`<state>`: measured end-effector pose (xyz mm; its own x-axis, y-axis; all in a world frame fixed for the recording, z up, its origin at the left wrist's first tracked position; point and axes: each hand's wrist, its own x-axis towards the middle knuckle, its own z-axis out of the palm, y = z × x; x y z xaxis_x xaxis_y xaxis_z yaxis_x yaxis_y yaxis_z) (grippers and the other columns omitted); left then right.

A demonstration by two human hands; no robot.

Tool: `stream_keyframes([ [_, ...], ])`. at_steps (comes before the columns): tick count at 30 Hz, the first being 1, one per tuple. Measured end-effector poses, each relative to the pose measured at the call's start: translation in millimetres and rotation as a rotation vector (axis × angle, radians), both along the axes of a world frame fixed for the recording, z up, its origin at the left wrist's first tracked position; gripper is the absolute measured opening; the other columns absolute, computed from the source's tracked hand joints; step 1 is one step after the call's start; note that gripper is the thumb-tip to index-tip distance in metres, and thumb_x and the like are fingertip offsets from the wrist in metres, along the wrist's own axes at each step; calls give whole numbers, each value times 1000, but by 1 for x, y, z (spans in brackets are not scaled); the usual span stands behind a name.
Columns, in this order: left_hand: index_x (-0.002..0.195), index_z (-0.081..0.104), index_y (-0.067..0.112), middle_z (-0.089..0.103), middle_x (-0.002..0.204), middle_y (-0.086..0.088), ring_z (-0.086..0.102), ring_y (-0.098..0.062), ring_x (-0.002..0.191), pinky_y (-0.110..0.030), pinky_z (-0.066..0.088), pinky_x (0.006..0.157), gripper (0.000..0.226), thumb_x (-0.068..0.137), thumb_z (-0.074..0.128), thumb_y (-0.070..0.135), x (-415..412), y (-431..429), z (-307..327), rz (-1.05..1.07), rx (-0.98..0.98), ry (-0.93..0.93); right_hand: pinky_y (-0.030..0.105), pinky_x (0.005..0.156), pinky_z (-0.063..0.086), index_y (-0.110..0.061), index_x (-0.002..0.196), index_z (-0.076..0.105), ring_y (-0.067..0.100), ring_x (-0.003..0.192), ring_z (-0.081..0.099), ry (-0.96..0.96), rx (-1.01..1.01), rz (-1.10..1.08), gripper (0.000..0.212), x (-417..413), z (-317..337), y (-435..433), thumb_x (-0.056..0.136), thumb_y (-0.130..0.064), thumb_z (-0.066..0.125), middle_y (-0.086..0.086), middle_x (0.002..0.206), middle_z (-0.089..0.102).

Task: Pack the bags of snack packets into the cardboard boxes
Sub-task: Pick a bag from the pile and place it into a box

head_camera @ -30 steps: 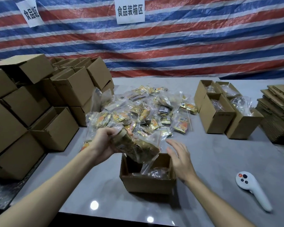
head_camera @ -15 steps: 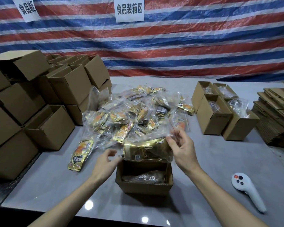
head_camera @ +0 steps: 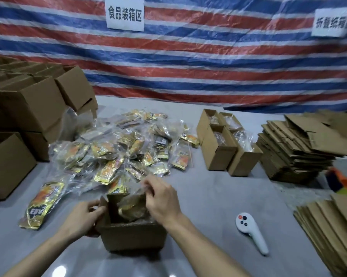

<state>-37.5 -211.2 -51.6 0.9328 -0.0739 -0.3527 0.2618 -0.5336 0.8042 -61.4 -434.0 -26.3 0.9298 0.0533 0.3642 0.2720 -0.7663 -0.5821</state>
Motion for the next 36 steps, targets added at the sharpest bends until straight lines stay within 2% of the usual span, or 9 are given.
stream_keyframes([
  [4, 98, 71, 18, 73, 84, -17, 71, -35, 60, -43, 60, 50, 18, 100, 54, 11, -2, -6, 4, -9, 10, 6, 39, 103, 35, -26, 102, 69, 18, 114, 45, 173, -329, 84, 18, 7, -14, 8, 85, -31, 70, -2, 116, 54],
  [6, 99, 71, 16, 73, 85, -20, 71, -38, 63, -47, 61, 54, 18, 100, 54, 10, -3, -8, 6, -20, 2, 22, 37, 99, 40, -28, 109, 69, 20, 112, 46, 274, -357, 12, 28, 7, -20, 11, 83, -37, 72, -2, 115, 50],
  [11, 107, 70, 12, 71, 91, -24, 70, -40, 66, -45, 61, 56, 17, 100, 54, 12, -1, -11, 12, -22, -10, 34, 35, 79, 51, -18, 99, 71, 23, 95, 60, 215, -252, -11, 13, 7, -26, 11, 92, -26, 64, -2, 114, 49],
  [15, 106, 69, 10, 71, 88, -23, 67, -31, 57, -45, 61, 55, 16, 100, 55, 13, 0, -13, 12, 7, -4, 39, 23, 75, 40, -11, 103, 76, 22, 92, 57, 222, -175, 59, 22, 1, -38, 11, 97, -20, 57, 1, 106, 46],
  [20, 104, 69, 12, 71, 83, -21, 65, -25, 49, -41, 61, 54, 16, 101, 54, 16, 5, -13, 12, -3, 7, 64, 41, 89, 49, -14, 115, 67, 33, 111, 59, 476, -378, 90, 33, 11, -30, 13, 100, -29, 42, 10, 117, 62],
  [24, 95, 67, 5, 67, 83, -19, 65, -30, 50, -47, 61, 58, 19, 100, 55, 20, 7, -16, 13, 6, 12, 79, 49, 103, 40, -10, 137, 50, 34, 130, 46, 717, -494, 118, 55, 18, -25, 16, 101, -42, 23, 15, 140, 51],
  [28, 103, 62, 15, 68, 91, -17, 71, -36, 60, -46, 62, 57, 16, 101, 52, 27, 7, -18, 15, -5, 25, 141, 46, 106, 36, -11, 133, 57, 32, 125, 40, 626, -550, 93, 57, 11, -30, 13, 102, -45, 24, 16, 131, 46],
  [34, 126, 48, 21, 69, 95, -22, 71, -34, 64, -47, 61, 59, 33, 97, 57, 8, 10, -22, 11, -31, -26, 214, 33, 95, 44, -22, 115, 62, 18, 106, 48, 111, -333, -90, 31, 0, -32, -18, 89, -36, 53, -2, 113, 51],
  [36, 123, 52, 22, 71, 90, -20, 69, -32, 63, -51, 62, 64, 36, 95, 52, 0, 12, -27, 11, -34, -43, 212, 34, 97, 43, -25, 125, 54, 20, 114, 46, 212, -334, -198, 42, 2, -31, -33, 84, -32, 57, 0, 122, 47],
])
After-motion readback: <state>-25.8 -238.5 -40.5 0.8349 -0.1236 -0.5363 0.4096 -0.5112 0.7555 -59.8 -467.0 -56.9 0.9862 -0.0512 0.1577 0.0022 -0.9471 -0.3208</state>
